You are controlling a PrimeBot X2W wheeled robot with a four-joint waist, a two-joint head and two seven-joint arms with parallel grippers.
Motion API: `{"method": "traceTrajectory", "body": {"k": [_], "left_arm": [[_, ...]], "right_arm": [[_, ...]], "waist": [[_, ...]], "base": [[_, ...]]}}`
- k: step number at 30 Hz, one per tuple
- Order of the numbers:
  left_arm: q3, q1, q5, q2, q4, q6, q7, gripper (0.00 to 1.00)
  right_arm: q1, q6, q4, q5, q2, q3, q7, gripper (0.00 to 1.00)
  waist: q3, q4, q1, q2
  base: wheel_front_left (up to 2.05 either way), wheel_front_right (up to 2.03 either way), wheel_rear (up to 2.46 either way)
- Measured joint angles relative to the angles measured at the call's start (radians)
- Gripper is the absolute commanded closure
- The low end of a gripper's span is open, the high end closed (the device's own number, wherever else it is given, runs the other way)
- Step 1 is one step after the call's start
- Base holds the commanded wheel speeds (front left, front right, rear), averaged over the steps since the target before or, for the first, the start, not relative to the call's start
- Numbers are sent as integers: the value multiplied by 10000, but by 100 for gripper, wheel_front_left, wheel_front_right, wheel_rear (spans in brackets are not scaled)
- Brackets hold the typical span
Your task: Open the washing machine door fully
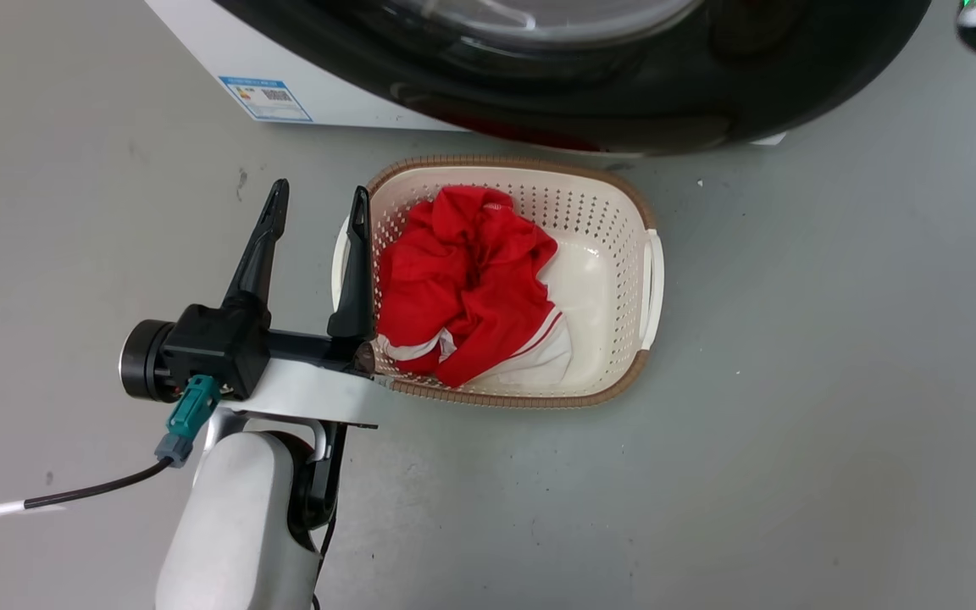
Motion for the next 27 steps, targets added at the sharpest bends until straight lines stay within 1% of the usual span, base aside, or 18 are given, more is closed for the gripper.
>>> {"method": "traceTrajectory", "body": {"k": [9, 13, 18, 27], "left_arm": [[94, 228, -6, 0, 199, -10, 0, 0], [132, 506, -69, 0, 345, -10, 0, 0], [205, 960, -4, 0, 529, -82, 0, 0], [347, 1594, 75, 0, 619, -165, 0, 0]], "right_arm": [[1083, -2, -328, 286, 96, 100, 1007, 100], [1685, -2, -546, 403, 199, 117, 1225, 100], [2547, -2, -863, 546, 435, 188, 1492, 100], [4277, -2, -1822, 844, 930, 384, 1996, 100]], "waist": [[-718, -99, -1, 0], [-1171, -139, 0, 0], [-1815, -208, -1, 0], [-2862, -269, -3, 0]], "base": [[0, 0, 0], [0, 0, 0], [0, 0, 0], [0, 0, 0]]}}
